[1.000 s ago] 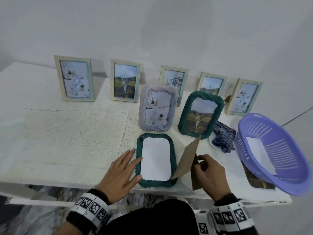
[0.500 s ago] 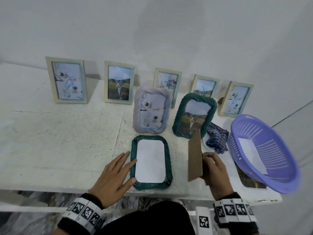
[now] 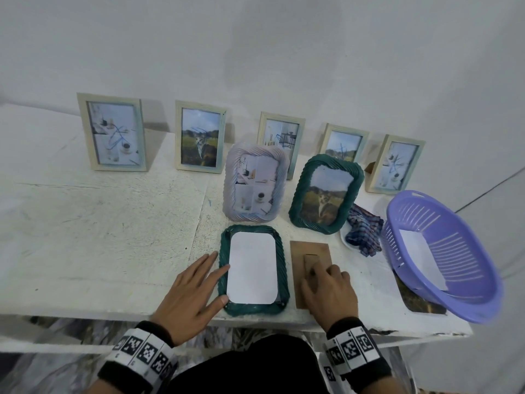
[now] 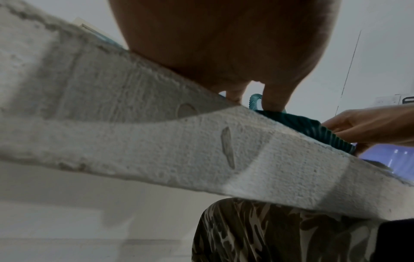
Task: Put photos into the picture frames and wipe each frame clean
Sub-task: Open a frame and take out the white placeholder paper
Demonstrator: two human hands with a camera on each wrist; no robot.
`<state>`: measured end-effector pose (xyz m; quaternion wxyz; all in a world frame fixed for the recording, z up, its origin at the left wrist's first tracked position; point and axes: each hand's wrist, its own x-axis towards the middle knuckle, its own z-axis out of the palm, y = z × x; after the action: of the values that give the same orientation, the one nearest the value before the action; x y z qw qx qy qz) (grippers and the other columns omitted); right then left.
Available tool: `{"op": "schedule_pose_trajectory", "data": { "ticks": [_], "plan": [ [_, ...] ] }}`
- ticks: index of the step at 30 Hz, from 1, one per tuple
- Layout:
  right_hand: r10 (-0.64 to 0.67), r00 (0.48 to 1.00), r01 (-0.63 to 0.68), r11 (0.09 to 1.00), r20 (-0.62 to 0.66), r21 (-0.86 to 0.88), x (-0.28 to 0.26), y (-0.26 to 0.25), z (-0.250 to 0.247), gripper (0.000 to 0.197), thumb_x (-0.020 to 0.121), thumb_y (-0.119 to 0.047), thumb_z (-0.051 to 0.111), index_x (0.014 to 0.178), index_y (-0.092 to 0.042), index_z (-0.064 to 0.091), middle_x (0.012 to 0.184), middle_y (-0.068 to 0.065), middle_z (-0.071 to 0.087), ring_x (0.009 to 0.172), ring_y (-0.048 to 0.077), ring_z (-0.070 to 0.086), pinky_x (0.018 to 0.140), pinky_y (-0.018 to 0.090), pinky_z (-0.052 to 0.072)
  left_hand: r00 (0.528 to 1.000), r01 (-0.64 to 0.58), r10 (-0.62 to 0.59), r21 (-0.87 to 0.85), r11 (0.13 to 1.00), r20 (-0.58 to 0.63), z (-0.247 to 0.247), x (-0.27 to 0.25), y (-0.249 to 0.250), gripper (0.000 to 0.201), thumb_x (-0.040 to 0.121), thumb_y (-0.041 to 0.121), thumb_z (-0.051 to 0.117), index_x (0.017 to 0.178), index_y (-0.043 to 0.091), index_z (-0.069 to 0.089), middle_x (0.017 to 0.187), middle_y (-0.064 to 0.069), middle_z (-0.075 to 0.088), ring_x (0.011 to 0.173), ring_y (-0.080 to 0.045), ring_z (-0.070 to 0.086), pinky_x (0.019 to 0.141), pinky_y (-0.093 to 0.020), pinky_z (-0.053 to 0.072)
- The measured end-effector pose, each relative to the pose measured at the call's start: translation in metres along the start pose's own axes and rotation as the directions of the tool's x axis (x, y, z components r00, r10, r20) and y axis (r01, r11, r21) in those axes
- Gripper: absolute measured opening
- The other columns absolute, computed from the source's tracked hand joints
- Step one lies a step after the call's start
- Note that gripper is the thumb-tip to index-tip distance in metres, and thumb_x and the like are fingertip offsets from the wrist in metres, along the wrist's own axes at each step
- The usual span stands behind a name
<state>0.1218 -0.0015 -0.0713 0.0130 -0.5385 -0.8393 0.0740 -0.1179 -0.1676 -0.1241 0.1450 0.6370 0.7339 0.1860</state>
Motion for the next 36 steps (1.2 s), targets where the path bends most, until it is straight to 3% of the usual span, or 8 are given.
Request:
{"op": "schedule_pose_trajectory", "data": {
  "ticks": [3, 6, 9, 12, 18, 26, 33, 36],
  "plan": [
    [-0.016, 0.995, 0.008, 0.997, -0.095, -0.077, -0.001, -0.005, 0.000, 0.029, 0.078, -0.041, 0.064, 0.094, -0.017, 0.065, 0.087, 0.010, 0.057, 0.078, 0.033, 0.050, 0.063, 0.038, 0.045, 1.000, 0.004, -0.004, 0.005, 1.000, 0.006, 0.000, 0.000, 0.000, 0.063, 0.095, 0.066, 0.015, 0.152, 0.037, 0.015, 0.161, 0.010, -0.004, 0.147, -0.006, -0.010, 0.117, -0.034, 0.011],
    [-0.265, 0.949, 0.268, 0.963, -0.172, -0.007, -0.001, -0.019, -0.003, 0.025, 0.079, -0.038, 0.056, 0.089, -0.017, 0.066, 0.092, 0.008, 0.059, 0.082, 0.030, 0.052, 0.069, 0.038, 0.048, 1.000, 0.006, -0.006, 0.003, 1.000, 0.006, -0.001, 0.000, 0.002, 0.063, 0.095, 0.065, 0.016, 0.152, 0.036, 0.017, 0.162, 0.009, -0.002, 0.147, -0.006, -0.010, 0.117, -0.034, 0.012],
    [-0.538, 0.838, 0.544, 0.835, -0.088, 0.079, -0.007, -0.043, -0.002, 0.027, 0.076, -0.041, 0.063, 0.096, -0.023, 0.067, 0.098, -0.001, 0.060, 0.086, 0.020, 0.055, 0.070, 0.028, 0.046, 1.000, 0.010, -0.010, 0.014, 1.000, 0.014, -0.003, 0.000, 0.003, 0.064, 0.095, 0.065, 0.014, 0.152, 0.036, 0.015, 0.161, 0.009, -0.005, 0.146, -0.006, -0.012, 0.117, -0.033, 0.010],
    [-0.614, 0.790, 0.611, 0.785, -0.007, 0.104, -0.007, -0.058, 0.007, 0.033, 0.069, -0.043, 0.065, 0.095, -0.023, 0.066, 0.095, -0.002, 0.059, 0.083, 0.023, 0.054, 0.063, 0.033, 0.051, 1.000, 0.011, -0.012, 0.031, 0.999, 0.021, -0.004, 0.000, 0.003, 0.064, 0.094, 0.065, 0.013, 0.152, 0.037, 0.011, 0.161, 0.011, -0.009, 0.146, -0.005, -0.015, 0.117, -0.031, 0.008],
    [-0.617, 0.786, 0.614, 0.786, 0.027, 0.075, -0.004, -0.061, 0.010, 0.029, 0.074, -0.044, 0.053, 0.092, -0.023, 0.063, 0.087, -0.002, 0.062, 0.074, 0.023, 0.056, 0.057, 0.034, 0.051, 1.000, 0.009, -0.009, 0.002, 1.000, 0.013, -0.002, 0.000, 0.001, 0.064, 0.095, 0.064, 0.018, 0.152, 0.035, 0.015, 0.161, 0.011, -0.006, 0.146, -0.005, -0.012, 0.116, -0.032, 0.010],
    [-0.591, 0.805, 0.591, 0.787, -0.060, 0.178, -0.012, -0.061, 0.001, 0.021, 0.086, -0.031, 0.048, 0.096, -0.020, 0.062, 0.078, -0.002, 0.065, 0.070, 0.020, 0.056, 0.054, 0.029, 0.043, 1.000, -0.006, 0.006, 0.000, 1.000, -0.015, 0.000, 0.000, 0.000, 0.062, 0.097, 0.062, 0.021, 0.151, 0.031, 0.024, 0.162, 0.006, 0.000, 0.147, -0.008, -0.006, 0.115, -0.034, 0.012],
    [-0.498, 0.857, 0.513, 0.797, -0.134, 0.319, -0.017, -0.058, -0.009, 0.026, 0.091, -0.030, 0.035, 0.101, -0.017, 0.054, 0.062, -0.001, 0.050, 0.054, 0.017, 0.040, 0.046, 0.032, 0.036, 1.000, -0.017, 0.018, 0.021, 1.000, -0.024, 0.001, -0.001, -0.001, 0.058, 0.098, 0.061, 0.019, 0.149, 0.033, 0.027, 0.162, 0.004, 0.002, 0.148, -0.010, -0.003, 0.114, -0.035, 0.015],
    [-0.379, 0.898, 0.438, 0.811, -0.223, 0.387, -0.021, -0.054, -0.021, 0.025, 0.090, -0.021, 0.043, 0.112, -0.017, 0.054, 0.064, -0.005, 0.052, 0.051, 0.015, 0.046, 0.046, 0.032, 0.041, 1.000, -0.016, 0.016, 0.022, 1.000, -0.023, 0.001, -0.001, -0.001, 0.056, 0.098, 0.059, 0.021, 0.149, 0.035, 0.025, 0.162, 0.005, 0.002, 0.148, -0.010, -0.003, 0.114, -0.035, 0.015]
  ]
}}
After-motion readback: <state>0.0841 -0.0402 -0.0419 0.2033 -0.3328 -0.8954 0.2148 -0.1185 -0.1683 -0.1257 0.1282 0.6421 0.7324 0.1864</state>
